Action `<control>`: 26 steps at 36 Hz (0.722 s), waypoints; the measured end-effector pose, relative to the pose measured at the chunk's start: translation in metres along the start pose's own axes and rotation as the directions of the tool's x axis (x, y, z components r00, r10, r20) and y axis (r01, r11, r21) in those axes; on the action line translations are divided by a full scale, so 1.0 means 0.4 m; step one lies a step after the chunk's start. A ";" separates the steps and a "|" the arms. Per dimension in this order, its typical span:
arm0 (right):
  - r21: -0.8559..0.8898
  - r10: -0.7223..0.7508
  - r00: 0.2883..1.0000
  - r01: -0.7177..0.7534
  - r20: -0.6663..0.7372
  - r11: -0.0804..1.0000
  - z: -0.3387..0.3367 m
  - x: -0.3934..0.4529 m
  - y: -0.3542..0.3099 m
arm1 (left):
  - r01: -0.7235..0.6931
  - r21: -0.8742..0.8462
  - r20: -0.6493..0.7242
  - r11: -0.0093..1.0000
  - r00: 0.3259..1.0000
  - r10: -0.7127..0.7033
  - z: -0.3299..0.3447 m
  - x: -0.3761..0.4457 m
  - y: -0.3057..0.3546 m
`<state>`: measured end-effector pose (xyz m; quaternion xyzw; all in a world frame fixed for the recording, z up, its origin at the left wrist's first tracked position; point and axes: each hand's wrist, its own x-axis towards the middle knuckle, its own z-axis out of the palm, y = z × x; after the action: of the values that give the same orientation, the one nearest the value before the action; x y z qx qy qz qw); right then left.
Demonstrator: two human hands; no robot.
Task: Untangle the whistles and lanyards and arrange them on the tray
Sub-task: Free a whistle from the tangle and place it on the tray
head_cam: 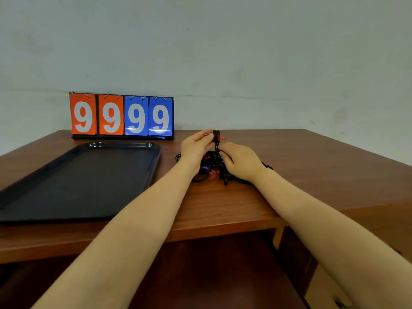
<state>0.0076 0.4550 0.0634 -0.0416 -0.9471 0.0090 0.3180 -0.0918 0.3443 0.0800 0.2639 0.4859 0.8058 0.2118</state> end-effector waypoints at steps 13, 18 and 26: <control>0.173 0.090 0.981 -0.060 -0.170 0.983 -0.007 0.011 0.004 | -0.223 0.532 0.175 0.817 0.973 0.152 -0.028 0.033 -0.001; 0.421 0.328 0.896 -0.185 -0.300 0.888 -0.027 0.006 0.050 | -0.299 0.612 0.390 0.732 0.920 0.050 -0.006 0.014 0.019; 0.770 0.482 0.874 -0.266 -0.061 0.579 -0.045 0.017 0.055 | -0.071 0.284 0.493 0.956 0.866 -0.082 -0.006 0.001 0.036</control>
<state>0.0147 0.4775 0.0810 -0.1101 -0.7774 0.4548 0.4203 -0.0948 0.3364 0.0921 0.4902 0.5290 0.6287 0.2910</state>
